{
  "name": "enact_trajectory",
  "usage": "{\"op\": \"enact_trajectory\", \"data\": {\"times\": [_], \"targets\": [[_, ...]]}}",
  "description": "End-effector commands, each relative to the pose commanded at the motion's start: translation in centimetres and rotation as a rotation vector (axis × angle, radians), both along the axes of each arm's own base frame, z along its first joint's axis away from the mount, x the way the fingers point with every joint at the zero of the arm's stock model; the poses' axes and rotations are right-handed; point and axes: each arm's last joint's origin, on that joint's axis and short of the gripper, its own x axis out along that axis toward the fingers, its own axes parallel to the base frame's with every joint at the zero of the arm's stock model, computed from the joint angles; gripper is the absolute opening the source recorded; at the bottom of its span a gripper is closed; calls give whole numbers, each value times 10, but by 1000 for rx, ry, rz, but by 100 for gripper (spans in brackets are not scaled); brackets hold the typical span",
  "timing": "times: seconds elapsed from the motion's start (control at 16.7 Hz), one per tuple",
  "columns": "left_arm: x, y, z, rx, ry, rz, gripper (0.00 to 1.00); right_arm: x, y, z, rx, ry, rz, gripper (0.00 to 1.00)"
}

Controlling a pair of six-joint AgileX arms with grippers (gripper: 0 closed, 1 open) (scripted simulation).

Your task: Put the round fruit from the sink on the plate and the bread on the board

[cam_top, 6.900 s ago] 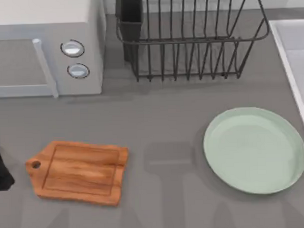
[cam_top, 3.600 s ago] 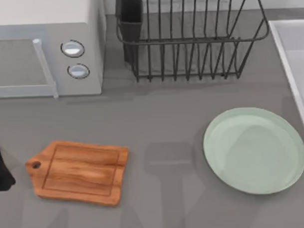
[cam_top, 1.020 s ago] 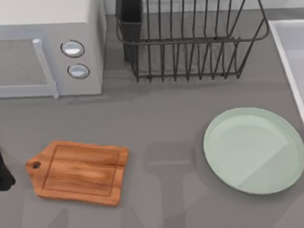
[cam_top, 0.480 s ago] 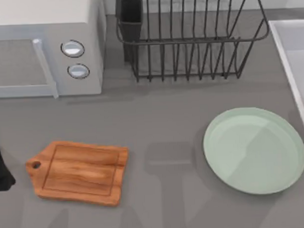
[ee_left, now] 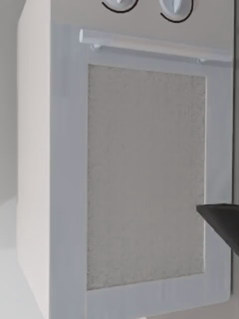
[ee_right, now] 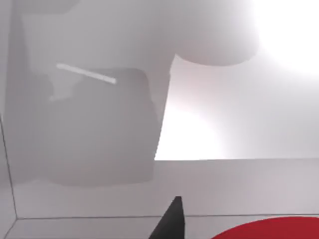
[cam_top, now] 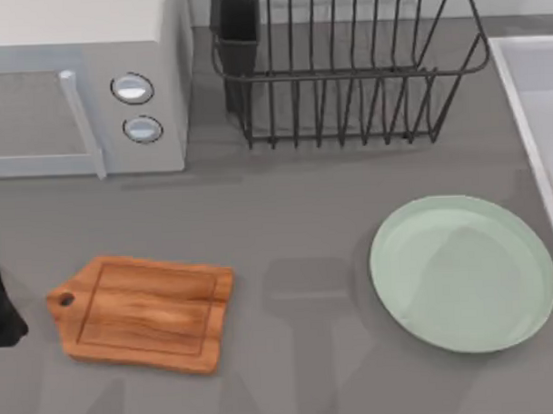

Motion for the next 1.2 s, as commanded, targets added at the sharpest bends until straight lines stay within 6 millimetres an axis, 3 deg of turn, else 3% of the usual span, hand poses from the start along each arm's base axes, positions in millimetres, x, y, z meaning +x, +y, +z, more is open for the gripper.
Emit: {"op": "enact_trajectory", "data": {"times": [0.18, 0.48, 0.9, 1.2], "targets": [[0, 0, 0, 0, 0, 0, 100, 7, 29, 19, -3, -26, 1, 0], [0, 0, 0, 0, 0, 0, 100, 8, 108, 48, 13, -20, 5, 0], [0, 0, 0, 0, 0, 0, 100, -23, 219, 75, 22, 44, 8, 0], [0, 0, 0, 0, 0, 0, 100, -47, 260, 84, 11, 77, 9, 0]]}}
